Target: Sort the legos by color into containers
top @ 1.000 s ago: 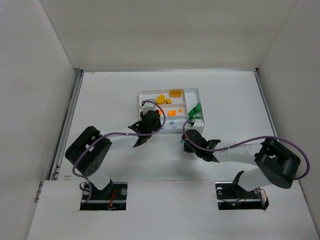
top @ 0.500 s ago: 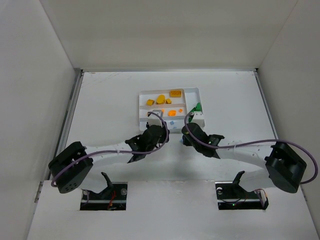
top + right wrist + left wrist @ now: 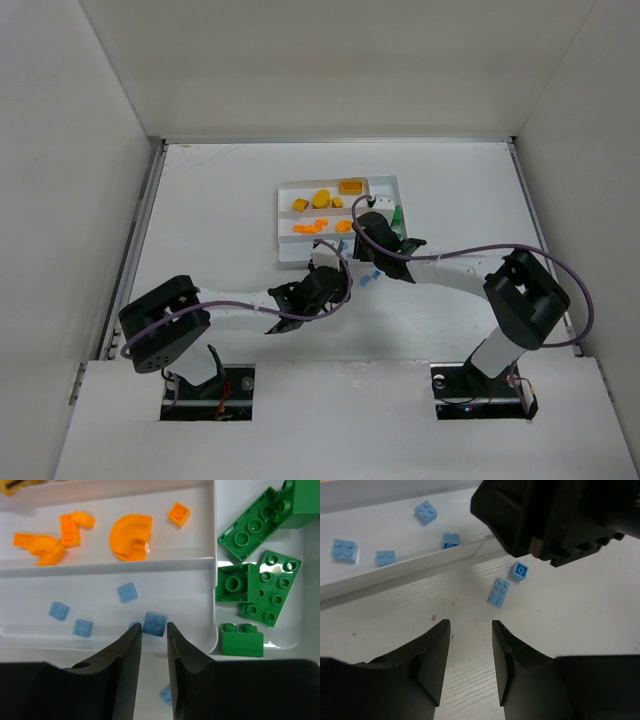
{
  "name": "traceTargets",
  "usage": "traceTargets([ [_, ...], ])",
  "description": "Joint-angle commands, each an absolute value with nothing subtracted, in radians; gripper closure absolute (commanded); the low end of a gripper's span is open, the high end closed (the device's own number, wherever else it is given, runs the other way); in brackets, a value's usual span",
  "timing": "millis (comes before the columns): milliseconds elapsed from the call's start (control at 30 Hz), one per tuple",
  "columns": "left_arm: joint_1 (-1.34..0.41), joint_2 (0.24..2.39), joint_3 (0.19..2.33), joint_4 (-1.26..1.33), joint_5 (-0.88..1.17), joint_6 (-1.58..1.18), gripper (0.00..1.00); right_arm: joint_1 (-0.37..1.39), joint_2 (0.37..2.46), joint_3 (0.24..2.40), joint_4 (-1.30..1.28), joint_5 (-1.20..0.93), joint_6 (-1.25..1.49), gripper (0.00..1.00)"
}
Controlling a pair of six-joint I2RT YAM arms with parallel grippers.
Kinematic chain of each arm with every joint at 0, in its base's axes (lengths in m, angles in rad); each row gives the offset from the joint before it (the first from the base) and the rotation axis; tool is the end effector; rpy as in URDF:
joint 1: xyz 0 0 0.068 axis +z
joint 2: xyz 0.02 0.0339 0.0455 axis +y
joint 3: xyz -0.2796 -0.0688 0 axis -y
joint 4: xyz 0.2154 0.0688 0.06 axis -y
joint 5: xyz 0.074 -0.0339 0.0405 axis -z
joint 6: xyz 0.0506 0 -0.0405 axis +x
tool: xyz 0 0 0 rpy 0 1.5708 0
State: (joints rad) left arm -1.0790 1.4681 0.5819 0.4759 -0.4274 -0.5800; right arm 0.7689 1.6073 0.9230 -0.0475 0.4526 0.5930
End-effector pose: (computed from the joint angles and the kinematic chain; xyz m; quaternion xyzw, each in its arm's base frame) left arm 0.1526 -0.2405 0.2148 0.0891 0.8207 -0.2754 0.4926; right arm 0.2482 0.2094 0.2234 0.0129 0.8946 0.0907 0.4374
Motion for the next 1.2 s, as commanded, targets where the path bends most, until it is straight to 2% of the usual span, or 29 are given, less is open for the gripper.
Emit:
traceTargets([
  [0,-1.097,1.5,0.584,0.552,-0.439,-0.592,0.64,0.762,1.606,0.969,0.006,0.426,0.583,0.61],
  [67,-1.113,1.528,0.598,0.56,-0.437,-0.583,0.64,0.752,1.588,0.962,0.011,0.43,0.592,0.55],
  [167,-1.13,1.577,0.621,0.581,-0.436,-0.572,0.64,0.749,1.534,0.934,0.012,0.433,0.595,0.54],
  [733,-1.14,1.801,0.785,0.54,-0.417,-0.437,0.69,0.748,1.212,0.563,0.075,0.442,0.718,0.56],
  [1167,-1.147,1.873,0.85,0.44,-0.521,-0.362,0.71,0.709,1.086,0.466,0.078,0.428,0.733,0.56],
])
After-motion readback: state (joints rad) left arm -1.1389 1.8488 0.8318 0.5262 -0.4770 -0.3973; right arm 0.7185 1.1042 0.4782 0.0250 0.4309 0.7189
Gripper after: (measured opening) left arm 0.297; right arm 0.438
